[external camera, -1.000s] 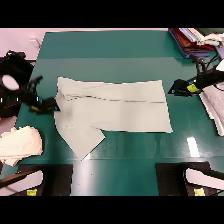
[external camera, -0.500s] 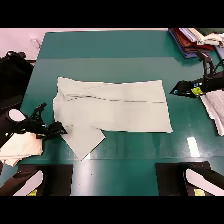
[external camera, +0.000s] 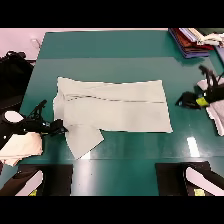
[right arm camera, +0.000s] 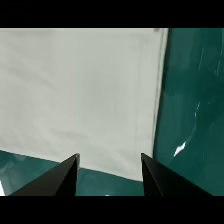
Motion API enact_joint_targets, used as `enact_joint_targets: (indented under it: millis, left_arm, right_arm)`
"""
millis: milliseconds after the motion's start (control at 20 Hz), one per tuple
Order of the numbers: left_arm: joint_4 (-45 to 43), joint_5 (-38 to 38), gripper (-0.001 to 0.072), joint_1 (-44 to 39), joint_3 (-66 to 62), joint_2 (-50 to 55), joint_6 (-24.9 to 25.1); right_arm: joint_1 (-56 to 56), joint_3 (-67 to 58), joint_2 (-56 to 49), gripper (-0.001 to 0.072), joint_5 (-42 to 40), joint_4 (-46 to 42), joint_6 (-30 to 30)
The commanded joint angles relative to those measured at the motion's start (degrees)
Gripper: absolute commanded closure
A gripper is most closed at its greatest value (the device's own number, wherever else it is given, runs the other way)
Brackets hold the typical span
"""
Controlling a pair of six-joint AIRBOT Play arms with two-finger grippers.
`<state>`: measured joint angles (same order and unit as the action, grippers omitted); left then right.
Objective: Fold the shirts.
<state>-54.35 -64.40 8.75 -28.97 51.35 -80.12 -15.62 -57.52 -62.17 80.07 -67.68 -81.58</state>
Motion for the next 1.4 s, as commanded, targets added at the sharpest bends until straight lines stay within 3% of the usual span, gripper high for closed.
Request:
enact_joint_targets:
  millis: [0,200,450,600,700,1050,1250,1350]
  left_arm:
    - [0.57,-1.20,0.0680,0.04,-1.68,-2.64,0.68]
    - [0.55,-0.94,0.0680,0.04,-1.68,-2.67,0.70]
    - [0.55,-0.74,0.0680,0.04,-1.68,-2.67,0.63]
    - [0.39,-2.08,0.0680,0.04,-1.70,-2.67,0.66]
    - [-0.39,-4.42,0.0682,0.04,-2.69,-2.67,0.63]
    - [-6.64,-13.09,0.0683,-2.25,-5.62,-7.52,-1.57]
    - [-7.34,-17.59,0.0683,-7.23,-5.66,-15.39,-7.32]
    - [-7.26,-17.09,0.0683,-8.07,-5.92,-15.78,-7.52]
  right_arm:
    - [-8.79,10.88,-0.04,0.0261,1.22,0.17,2.38]
    - [-16.46,20.98,-3.56,0.0261,-1.33,3.96,3.76]
    - [-11.04,25.09,-8.50,0.0290,-8.85,14.80,6.34]
    - [-5.38,23.32,-8.55,0.0449,-12.59,14.97,6.34]
    - [-2.58,20.63,-7.98,0.0684,-10.86,11.67,6.34]
    - [1.33,15.43,8.48,0.0698,1.22,-6.73,5.09]
    - [-1.60,15.45,18.99,0.0698,4.57,-7.39,3.91]
    - [-2.75,15.21,21.46,0.0699,4.48,-7.37,3.43]
